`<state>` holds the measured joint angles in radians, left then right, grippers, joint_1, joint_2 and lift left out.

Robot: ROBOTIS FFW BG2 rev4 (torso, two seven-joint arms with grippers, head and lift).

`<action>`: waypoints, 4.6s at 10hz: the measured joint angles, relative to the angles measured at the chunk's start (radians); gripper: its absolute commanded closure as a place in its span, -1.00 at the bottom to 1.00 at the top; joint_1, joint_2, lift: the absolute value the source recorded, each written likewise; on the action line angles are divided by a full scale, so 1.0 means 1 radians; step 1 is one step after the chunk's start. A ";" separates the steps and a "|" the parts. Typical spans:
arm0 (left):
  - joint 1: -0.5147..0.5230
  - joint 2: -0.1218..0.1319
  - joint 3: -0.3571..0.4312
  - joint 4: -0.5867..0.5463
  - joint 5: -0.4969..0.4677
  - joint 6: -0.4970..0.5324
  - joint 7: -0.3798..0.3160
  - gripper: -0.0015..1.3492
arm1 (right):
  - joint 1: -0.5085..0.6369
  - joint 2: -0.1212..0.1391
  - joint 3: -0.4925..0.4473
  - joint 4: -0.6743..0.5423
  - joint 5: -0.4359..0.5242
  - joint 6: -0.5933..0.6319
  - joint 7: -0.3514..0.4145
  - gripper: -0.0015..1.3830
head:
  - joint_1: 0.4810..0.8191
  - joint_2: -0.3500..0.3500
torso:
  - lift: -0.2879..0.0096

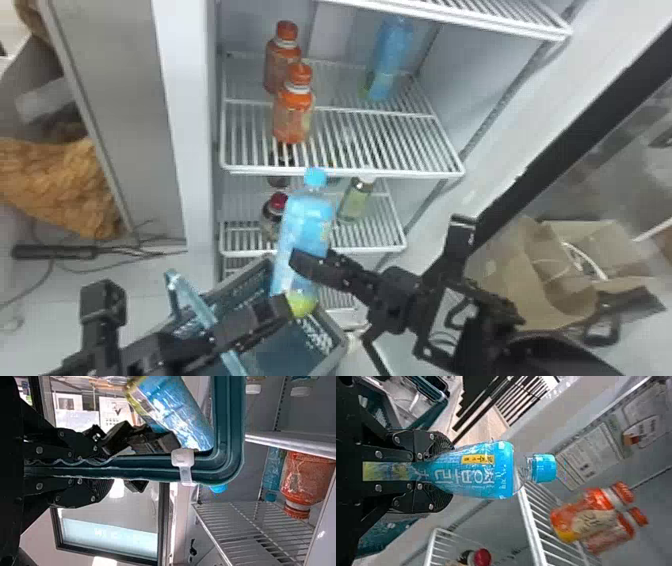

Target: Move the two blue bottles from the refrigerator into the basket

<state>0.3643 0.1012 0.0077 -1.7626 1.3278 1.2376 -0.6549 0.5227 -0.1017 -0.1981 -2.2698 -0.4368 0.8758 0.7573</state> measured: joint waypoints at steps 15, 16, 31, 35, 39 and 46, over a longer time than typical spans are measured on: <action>-0.006 0.001 -0.002 0.007 0.002 -0.006 0.000 0.78 | 0.023 -0.020 0.002 -0.027 0.028 0.032 0.048 -0.81 | 0.27 -0.77 | 0.94; -0.005 0.001 -0.002 0.007 0.003 -0.006 0.000 0.78 | 0.043 -0.013 -0.014 -0.057 0.019 -0.055 0.008 -0.81 | 0.27 -0.81 | 0.94; 0.007 0.002 0.001 0.007 0.017 -0.010 -0.004 0.78 | -0.148 0.043 -0.160 0.103 0.089 -0.604 -0.217 -0.80 | 0.27 -1.00 | 0.94; 0.008 0.002 0.001 0.007 0.016 -0.010 -0.003 0.78 | -0.268 0.041 -0.168 0.234 0.135 -0.648 -0.249 -0.80 | 0.27 -1.00 | 0.94; 0.002 0.002 -0.003 0.007 0.014 -0.010 0.000 0.78 | -0.418 0.018 -0.105 0.399 0.160 -0.690 -0.277 -0.80 | 0.27 -1.00 | 0.94; -0.010 0.002 -0.009 0.013 0.012 -0.006 0.000 0.78 | -0.591 -0.001 -0.043 0.597 0.206 -0.728 -0.333 -0.80 | 0.27 -1.00 | 0.94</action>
<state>0.3542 0.1028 -0.0018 -1.7499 1.3401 1.2313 -0.6550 -0.0682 -0.1026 -0.2410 -1.6723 -0.2308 0.1482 0.4247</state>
